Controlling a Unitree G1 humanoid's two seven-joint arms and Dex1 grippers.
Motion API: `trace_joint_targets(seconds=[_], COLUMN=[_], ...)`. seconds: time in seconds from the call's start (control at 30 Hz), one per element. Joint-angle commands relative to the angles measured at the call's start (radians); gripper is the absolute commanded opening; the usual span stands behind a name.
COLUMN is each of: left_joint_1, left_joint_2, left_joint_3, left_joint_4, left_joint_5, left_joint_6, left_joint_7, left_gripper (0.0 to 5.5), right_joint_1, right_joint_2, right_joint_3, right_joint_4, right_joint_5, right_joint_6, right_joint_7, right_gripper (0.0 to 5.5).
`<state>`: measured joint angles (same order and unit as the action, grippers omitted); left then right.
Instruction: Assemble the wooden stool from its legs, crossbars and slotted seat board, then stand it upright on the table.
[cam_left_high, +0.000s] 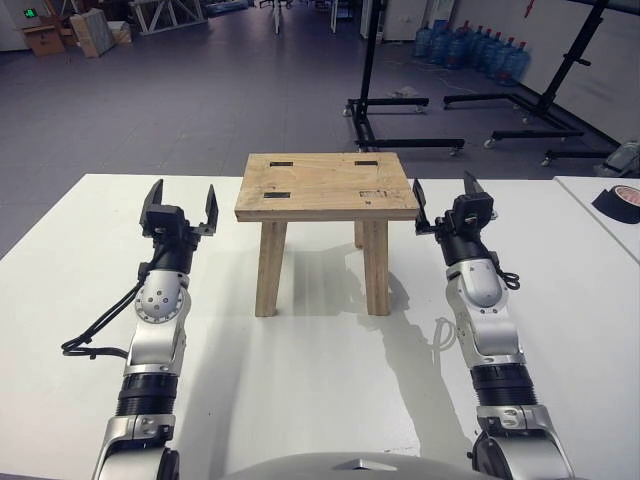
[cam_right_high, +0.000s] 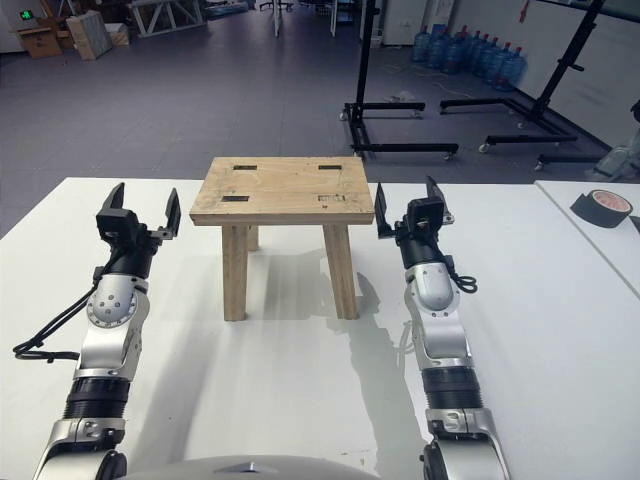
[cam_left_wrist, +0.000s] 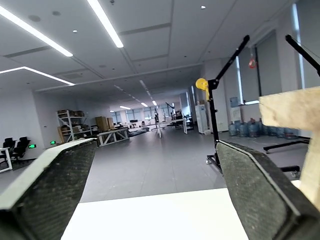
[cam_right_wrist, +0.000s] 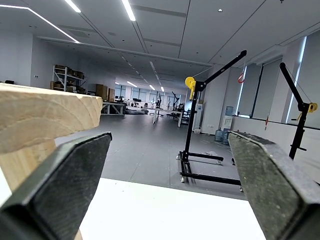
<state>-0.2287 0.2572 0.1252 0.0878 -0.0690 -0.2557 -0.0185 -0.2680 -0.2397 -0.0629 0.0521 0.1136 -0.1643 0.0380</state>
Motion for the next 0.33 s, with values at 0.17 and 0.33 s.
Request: trace_joint_targets(seconds=[0.17, 0.33], left_joint_1=[-0.027, -0.026], left_joint_2=[-0.015, -0.04], left_joint_3=[-0.013, -0.002], left_joint_4=[0.014, 0.038], left_joint_5=[0.049, 0.047], left_joint_6=[-0.011, 0.003], left_joint_7=[-0.003, 0.012], left_gripper=[4.32, 4.32], right_joint_1=[-0.021, -0.025], right_joint_2=[0.0, -0.001], right_joint_3=[-0.026, -0.035], right_joint_4=[0.014, 0.024], right_joint_5=[-0.023, -0.027], right_joint_6=[-0.019, -0.022], right_joint_7=[0.022, 0.037], right_gripper=[4.28, 4.28])
